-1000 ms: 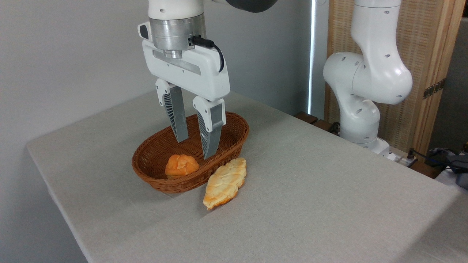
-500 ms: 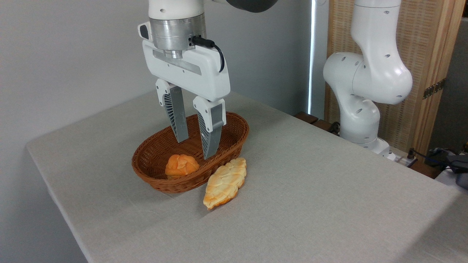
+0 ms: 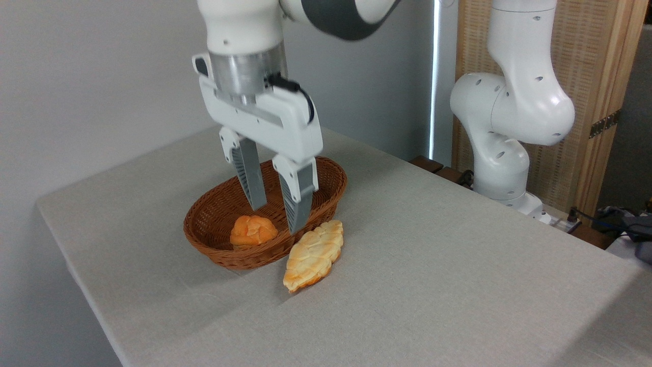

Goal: Put bread into the basket
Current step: 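Lower the open gripper down onto the flat toast beside the basket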

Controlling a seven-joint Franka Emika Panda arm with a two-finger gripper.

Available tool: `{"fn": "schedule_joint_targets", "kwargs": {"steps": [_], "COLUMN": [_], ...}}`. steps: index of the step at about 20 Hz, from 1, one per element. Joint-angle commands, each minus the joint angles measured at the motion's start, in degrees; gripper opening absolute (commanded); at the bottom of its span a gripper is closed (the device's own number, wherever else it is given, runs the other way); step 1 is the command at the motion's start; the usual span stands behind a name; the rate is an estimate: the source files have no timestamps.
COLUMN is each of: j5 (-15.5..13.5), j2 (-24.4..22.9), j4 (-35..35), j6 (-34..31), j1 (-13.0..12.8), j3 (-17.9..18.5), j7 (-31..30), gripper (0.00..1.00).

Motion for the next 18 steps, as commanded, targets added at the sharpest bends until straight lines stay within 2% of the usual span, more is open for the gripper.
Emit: {"fn": "schedule_joint_targets", "kwargs": {"steps": [1,7,11,15,18], "j5": [-2.01,-7.54,-11.67,-14.22,-14.84], "j2": [2.35,6.05,6.49,7.10,7.63], "j4": [-2.13,-5.47,-8.37,-10.31,-10.31], "j6": [-0.21,3.48,6.73,8.06,8.06], "j1": [0.44,0.62,0.62,0.70,0.70], "j3": [1.14,4.03,6.84,7.11,7.20], "j7": [-0.26,0.36,0.36,0.45,0.36], "gripper": [1.00,1.00,1.00,1.00,1.00]}}
